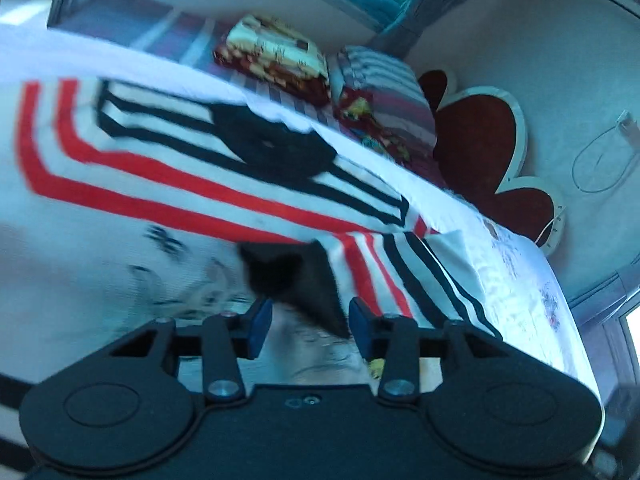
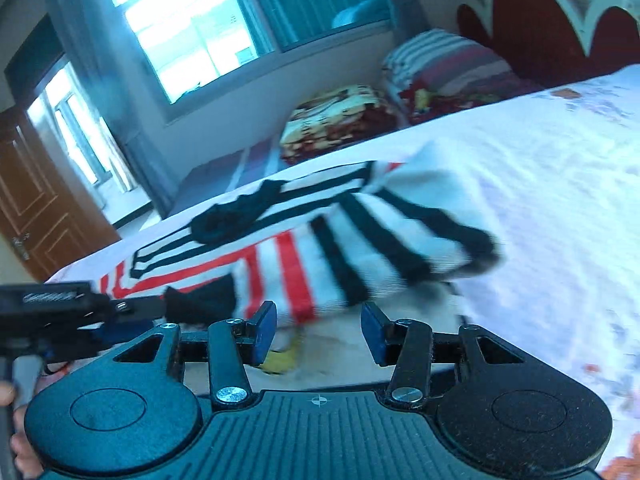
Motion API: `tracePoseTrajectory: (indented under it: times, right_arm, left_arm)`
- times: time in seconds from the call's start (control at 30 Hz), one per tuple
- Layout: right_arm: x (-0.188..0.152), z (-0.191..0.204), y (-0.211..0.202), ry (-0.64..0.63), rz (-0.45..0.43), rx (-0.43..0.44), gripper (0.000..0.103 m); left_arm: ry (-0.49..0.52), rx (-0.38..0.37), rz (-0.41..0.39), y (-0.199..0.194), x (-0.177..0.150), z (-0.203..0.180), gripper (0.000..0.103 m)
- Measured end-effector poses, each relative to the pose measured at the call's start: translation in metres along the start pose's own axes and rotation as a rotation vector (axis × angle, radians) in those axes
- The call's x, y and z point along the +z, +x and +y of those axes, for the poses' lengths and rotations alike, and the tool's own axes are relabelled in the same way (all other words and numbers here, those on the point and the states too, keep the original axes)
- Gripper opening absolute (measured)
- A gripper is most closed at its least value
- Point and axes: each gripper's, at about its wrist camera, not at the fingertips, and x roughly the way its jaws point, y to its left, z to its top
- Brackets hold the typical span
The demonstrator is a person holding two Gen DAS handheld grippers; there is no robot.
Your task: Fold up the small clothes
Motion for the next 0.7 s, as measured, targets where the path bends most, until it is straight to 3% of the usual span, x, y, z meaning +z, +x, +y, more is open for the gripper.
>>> tracePoseTrajectory:
  times: [0.03, 0.17, 0.43, 0.7]
  right_arm:
    - [0.000, -0.009, -0.007, 0.011, -0.001, -0.007, 0.047]
    - [0.003, -0.034, -0.017, 0.074, -0.009, -0.031, 0.047]
    - [0.014, -0.065, -0.023, 0.211, -0.021, -0.007, 0.047]
    - [0.023, -0.062, -0.019, 0.264, -0.023, 0.037, 0.047]
  left_arm:
    - [-0.012, 0.012, 0.011, 0.010, 0.001, -0.001, 0.040]
    - [-0.046, 0.065, 0.042, 0.035, 0.006, 0.002, 0.006]
    - [0.094, 0.148, -0.054, 0.008, 0.009, -0.001, 0.006]
    - [0.082, 0.196, -0.085, -0.013, 0.017, 0.024, 0.006]
